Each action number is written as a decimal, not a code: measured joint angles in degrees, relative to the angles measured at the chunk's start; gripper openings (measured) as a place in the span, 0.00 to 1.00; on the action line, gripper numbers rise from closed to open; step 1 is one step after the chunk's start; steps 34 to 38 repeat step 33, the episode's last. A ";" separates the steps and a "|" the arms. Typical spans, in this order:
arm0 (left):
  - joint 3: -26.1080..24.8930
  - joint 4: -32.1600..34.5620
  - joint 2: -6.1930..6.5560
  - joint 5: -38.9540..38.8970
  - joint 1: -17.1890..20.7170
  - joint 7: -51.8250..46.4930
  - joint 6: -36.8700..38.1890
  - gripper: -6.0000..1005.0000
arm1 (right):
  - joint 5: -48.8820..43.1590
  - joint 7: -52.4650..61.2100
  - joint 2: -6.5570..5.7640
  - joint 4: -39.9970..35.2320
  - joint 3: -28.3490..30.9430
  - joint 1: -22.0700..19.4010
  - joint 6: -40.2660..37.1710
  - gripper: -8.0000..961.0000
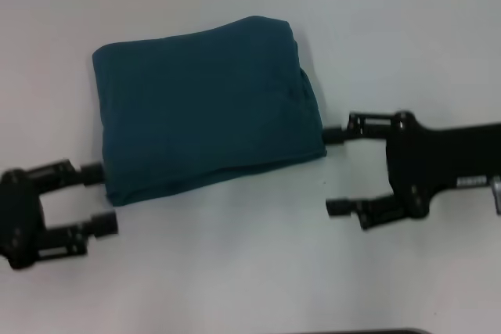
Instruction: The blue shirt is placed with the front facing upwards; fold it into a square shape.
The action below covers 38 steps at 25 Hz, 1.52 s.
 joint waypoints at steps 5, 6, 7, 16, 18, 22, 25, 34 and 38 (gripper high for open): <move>1.62 0.38 -1.21 4.69 0.14 3.21 -0.25 0.78 | 0.11 -1.16 0.10 -0.99 -0.85 -2.10 1.62 0.96; 1.96 0.58 -1.41 5.47 0.10 4.16 -0.65 0.78 | 0.18 -1.58 0.18 -1.49 -0.88 -2.20 1.55 0.96; 2.13 0.70 -1.53 6.01 0.10 4.91 -1.01 0.78 | 0.21 -1.95 0.23 -2.42 -0.91 -2.05 1.50 0.96; 0.69 2.32 -2.01 6.81 0.87 13.51 -2.83 0.78 | 0.84 -5.92 0.15 -11.78 -0.80 -0.06 -0.05 0.96; 0.58 2.99 -2.06 6.88 0.85 14.40 -3.18 0.78 | 0.88 -6.10 0.08 -12.58 -0.64 0.08 -0.43 0.96; 0.58 3.05 -1.83 6.90 0.48 14.38 -3.46 0.78 | 0.90 -6.20 0.16 -12.96 -0.44 0.10 -0.72 0.96; 0.56 2.56 -1.60 6.90 0.23 14.06 -3.09 0.78 | 2.07 -8.33 0.29 -15.91 -0.64 0.71 -1.22 0.96; 1.20 -3.18 -1.90 7.17 -0.17 7.47 -2.97 0.78 | 4.68 -10.27 0.11 -22.09 -0.26 2.10 -1.47 0.96; 1.20 -3.18 -1.90 7.17 -0.17 7.47 -2.97 0.78 | 4.68 -10.27 0.11 -22.09 -0.26 2.10 -1.47 0.96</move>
